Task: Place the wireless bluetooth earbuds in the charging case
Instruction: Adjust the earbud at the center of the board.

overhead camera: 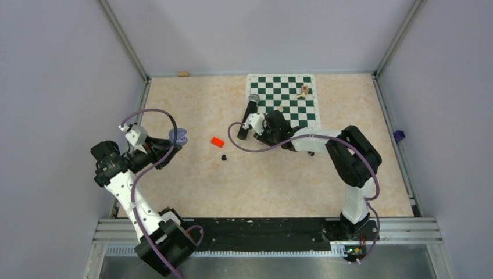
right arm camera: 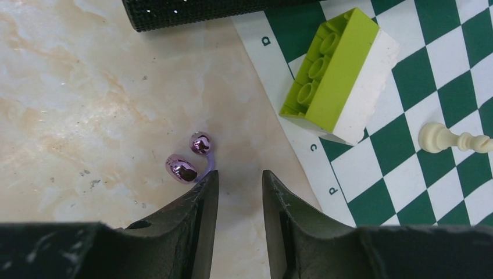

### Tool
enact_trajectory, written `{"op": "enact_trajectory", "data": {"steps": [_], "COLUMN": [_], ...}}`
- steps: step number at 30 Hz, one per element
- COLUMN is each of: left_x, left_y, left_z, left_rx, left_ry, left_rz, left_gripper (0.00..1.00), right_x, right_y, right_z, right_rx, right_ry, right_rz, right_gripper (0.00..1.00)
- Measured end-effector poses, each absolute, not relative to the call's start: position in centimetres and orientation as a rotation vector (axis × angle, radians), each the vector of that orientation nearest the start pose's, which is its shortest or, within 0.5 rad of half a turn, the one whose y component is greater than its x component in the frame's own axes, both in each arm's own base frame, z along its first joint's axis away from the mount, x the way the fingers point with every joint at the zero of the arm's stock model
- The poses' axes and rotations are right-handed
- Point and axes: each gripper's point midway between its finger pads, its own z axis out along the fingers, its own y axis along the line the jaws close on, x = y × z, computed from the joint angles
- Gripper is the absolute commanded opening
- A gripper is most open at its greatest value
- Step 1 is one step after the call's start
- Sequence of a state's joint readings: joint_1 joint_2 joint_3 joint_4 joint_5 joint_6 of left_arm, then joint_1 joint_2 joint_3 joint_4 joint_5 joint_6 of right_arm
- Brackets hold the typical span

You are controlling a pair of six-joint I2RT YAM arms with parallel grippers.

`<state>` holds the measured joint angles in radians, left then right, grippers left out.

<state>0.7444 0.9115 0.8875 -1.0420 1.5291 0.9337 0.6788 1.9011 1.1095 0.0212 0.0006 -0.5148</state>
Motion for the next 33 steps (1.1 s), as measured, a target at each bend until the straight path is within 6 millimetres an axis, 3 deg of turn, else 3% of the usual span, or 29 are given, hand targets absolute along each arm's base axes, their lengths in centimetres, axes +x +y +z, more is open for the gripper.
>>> {"op": "enact_trajectory", "data": {"steps": [20, 25, 28, 33], "left_x": [22.0, 21.9, 21.8, 21.8], "left_y": [-3.4, -3.5, -3.5, -3.5], "left_z": [26.4, 26.5, 26.5, 26.5], "left_rx": [0.548, 0.552, 0.556, 0.556], "left_ry": [1.563, 1.560, 1.558, 1.558], "left_rz": [-0.722, -0.717, -0.712, -0.711], "left_gripper": [0.00, 0.00, 0.00, 0.00], "right_x": [34.7, 34.3, 33.4, 30.4], "right_y": [31.8, 32.1, 31.2, 28.1], "right_z": [2.9, 3.0, 3.2, 3.5], "right_rx": [-1.423, -1.480, -1.581, -1.760], "right_ry": [1.904, 1.858, 1.744, 1.459], "right_rz": [0.216, 0.210, 0.177, 0.122], "right_gripper": [0.34, 0.40, 0.46, 0.48]}}
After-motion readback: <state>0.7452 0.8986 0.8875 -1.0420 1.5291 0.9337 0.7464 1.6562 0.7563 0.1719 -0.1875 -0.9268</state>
